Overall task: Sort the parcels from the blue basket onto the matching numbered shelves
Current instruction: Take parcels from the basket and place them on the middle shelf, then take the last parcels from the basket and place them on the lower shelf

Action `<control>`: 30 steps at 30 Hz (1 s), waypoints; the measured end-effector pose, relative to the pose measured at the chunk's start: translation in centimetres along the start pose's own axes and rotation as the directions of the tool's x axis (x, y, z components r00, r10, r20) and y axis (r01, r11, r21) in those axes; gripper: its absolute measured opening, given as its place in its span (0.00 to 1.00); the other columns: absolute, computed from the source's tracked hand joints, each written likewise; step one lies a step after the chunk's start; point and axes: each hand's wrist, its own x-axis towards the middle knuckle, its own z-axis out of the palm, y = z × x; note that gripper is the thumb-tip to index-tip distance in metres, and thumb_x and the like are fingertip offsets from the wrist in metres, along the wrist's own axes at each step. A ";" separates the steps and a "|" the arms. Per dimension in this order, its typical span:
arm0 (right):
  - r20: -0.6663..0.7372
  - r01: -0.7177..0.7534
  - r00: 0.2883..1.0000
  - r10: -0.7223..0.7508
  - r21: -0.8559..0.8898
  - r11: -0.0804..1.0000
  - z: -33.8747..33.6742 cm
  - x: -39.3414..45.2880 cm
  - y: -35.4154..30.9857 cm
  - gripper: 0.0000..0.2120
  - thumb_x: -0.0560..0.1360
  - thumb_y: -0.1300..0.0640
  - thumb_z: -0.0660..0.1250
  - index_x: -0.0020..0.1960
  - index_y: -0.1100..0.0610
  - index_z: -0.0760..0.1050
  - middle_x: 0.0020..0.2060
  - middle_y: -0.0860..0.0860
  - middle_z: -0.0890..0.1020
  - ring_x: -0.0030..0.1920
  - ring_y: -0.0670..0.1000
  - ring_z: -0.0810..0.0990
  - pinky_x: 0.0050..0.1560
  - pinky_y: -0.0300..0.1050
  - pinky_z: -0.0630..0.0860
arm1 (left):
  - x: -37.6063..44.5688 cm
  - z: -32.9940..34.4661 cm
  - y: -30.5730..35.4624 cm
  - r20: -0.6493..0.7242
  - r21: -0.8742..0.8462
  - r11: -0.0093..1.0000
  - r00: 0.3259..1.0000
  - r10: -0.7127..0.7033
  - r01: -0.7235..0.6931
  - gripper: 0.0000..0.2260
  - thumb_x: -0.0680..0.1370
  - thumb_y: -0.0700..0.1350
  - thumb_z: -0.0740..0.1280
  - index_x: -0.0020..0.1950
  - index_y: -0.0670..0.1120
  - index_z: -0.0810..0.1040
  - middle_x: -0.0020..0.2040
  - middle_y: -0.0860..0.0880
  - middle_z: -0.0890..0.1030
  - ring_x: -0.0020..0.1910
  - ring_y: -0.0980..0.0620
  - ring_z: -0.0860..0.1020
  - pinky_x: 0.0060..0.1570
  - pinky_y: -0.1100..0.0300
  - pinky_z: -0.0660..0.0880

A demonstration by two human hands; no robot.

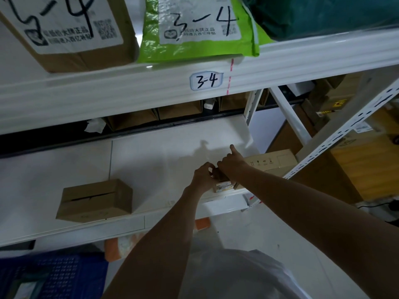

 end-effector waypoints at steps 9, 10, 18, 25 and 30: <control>-0.043 0.033 0.999 -0.029 0.097 0.995 -0.4 -0.4 -0.1 0.23 0.77 0.40 0.65 0.64 0.54 0.73 0.55 0.50 0.82 0.60 0.54 0.79 0.74 0.61 0.51 | 0.1 0.2 -0.2 0.037 0.064 0.996 0.997 -0.064 0.061 0.20 0.78 0.48 0.68 0.69 0.46 0.72 0.57 0.42 0.82 0.59 0.43 0.79 0.57 0.56 0.74; -0.077 0.027 0.997 -0.017 0.134 0.991 -0.5 -0.5 -0.1 0.22 0.79 0.41 0.61 0.64 0.56 0.73 0.55 0.51 0.82 0.59 0.54 0.79 0.73 0.61 0.53 | 0.0 0.0 -0.2 0.027 0.099 0.993 0.997 -0.066 0.063 0.20 0.81 0.47 0.65 0.73 0.46 0.70 0.63 0.42 0.79 0.63 0.43 0.77 0.60 0.56 0.71; -0.169 0.075 0.985 -0.027 0.285 0.956 -3.3 -1.0 -1.5 0.25 0.83 0.42 0.55 0.67 0.60 0.69 0.62 0.58 0.78 0.63 0.58 0.77 0.67 0.55 0.65 | -4.1 -5.1 -2.7 -0.116 0.257 0.942 0.975 -0.189 0.214 0.24 0.85 0.51 0.52 0.79 0.43 0.60 0.76 0.39 0.65 0.74 0.40 0.65 0.72 0.47 0.65; -0.187 0.239 0.964 -0.190 0.287 0.928 -7.1 -1.8 -8.7 0.30 0.83 0.41 0.51 0.77 0.61 0.59 0.70 0.60 0.71 0.69 0.60 0.71 0.75 0.58 0.57 | -15.1 -8.4 -8.3 -0.269 0.165 0.861 0.862 -0.430 0.481 0.25 0.84 0.54 0.51 0.78 0.45 0.62 0.79 0.43 0.61 0.78 0.41 0.59 0.75 0.40 0.55; -0.158 0.351 0.934 -0.320 0.251 0.902 -8.1 -3.1 -17.5 0.32 0.83 0.40 0.50 0.77 0.61 0.59 0.72 0.60 0.70 0.70 0.60 0.70 0.76 0.62 0.55 | -24.6 -8.9 -15.2 -0.296 -0.064 0.764 0.719 -0.629 0.642 0.23 0.84 0.53 0.50 0.78 0.47 0.61 0.78 0.42 0.61 0.76 0.38 0.60 0.73 0.37 0.60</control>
